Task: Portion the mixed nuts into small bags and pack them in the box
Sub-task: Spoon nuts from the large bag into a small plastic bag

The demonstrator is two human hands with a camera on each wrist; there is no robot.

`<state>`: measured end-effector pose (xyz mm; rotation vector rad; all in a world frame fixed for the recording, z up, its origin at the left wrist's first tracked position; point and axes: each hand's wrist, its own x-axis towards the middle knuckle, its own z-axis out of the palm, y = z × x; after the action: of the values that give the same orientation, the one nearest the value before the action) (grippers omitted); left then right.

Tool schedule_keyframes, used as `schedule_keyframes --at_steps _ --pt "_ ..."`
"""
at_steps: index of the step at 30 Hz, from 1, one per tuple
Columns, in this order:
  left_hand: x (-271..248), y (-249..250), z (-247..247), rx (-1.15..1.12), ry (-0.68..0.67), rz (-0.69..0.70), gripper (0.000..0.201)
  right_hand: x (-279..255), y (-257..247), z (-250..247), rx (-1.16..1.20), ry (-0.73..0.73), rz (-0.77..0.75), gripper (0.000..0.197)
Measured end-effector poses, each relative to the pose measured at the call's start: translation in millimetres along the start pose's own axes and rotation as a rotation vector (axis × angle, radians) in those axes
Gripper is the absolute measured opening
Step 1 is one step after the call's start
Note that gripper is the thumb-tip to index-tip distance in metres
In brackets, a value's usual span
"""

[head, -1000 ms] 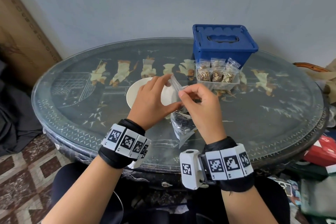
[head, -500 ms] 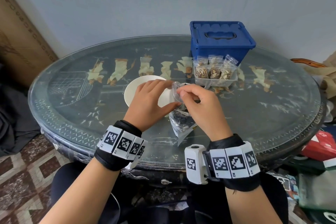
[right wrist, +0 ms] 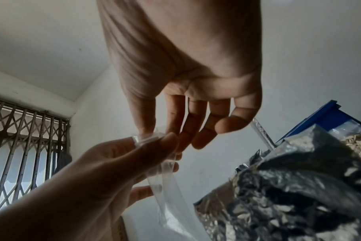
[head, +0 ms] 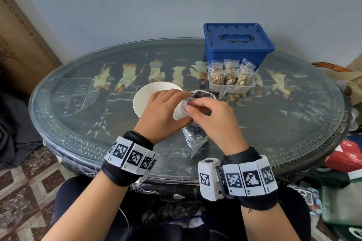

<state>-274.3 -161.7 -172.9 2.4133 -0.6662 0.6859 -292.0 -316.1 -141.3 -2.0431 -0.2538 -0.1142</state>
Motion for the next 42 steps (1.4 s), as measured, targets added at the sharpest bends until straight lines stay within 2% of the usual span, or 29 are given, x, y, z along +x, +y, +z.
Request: schedule_keyframes --at_steps 4,9,12,15,17,20,21,23,24,27,30,34,38,42 --pt "1 1 0 -0.069 -0.024 -0.047 0.049 0 1 -1 0.053 -0.002 -0.001 0.015" --pt "2 -2 -1 -0.135 -0.063 -0.087 0.048 2 1 -1 0.086 -0.022 -0.012 0.009" --pt "1 -5 -1 -0.158 -0.035 -0.134 0.054 5 3 -4 0.101 0.033 -0.023 0.006" --pt "-1 -9 0 -0.156 -0.015 -0.197 0.056 13 11 -18 -0.083 0.172 -0.100 0.014" --pt "-4 -12 2 -0.156 -0.016 -0.260 0.054 23 20 -29 -0.254 0.193 -0.098 0.023" --pt "-9 -13 6 -0.175 -0.032 -0.339 0.049 38 36 -40 -0.485 0.088 0.033 0.038" --pt "-11 -13 8 -0.185 -0.042 -0.354 0.049 41 42 -42 -0.513 0.045 0.073 0.039" --pt "-14 -10 12 -0.197 -0.067 -0.386 0.050 47 50 -41 -0.497 0.007 0.091 0.028" --pt "-15 -9 14 -0.201 -0.082 -0.402 0.049 48 52 -40 -0.470 0.006 0.076 0.022" --pt "-17 -6 19 -0.233 -0.106 -0.441 0.051 49 58 -36 -0.395 0.014 -0.004 0.023" --pt "-18 -6 22 -0.270 -0.110 -0.460 0.052 45 58 -34 -0.345 0.064 -0.129 0.025" --pt "-17 -7 24 -0.268 -0.135 -0.473 0.054 42 60 -36 -0.333 0.098 -0.312 0.013" --pt "-13 -9 26 -0.263 -0.163 -0.467 0.052 36 74 -29 -0.429 -0.014 -0.314 0.014" --pt "-11 -11 25 -0.249 -0.183 -0.469 0.054 33 75 -26 -0.445 -0.038 -0.277 0.012"
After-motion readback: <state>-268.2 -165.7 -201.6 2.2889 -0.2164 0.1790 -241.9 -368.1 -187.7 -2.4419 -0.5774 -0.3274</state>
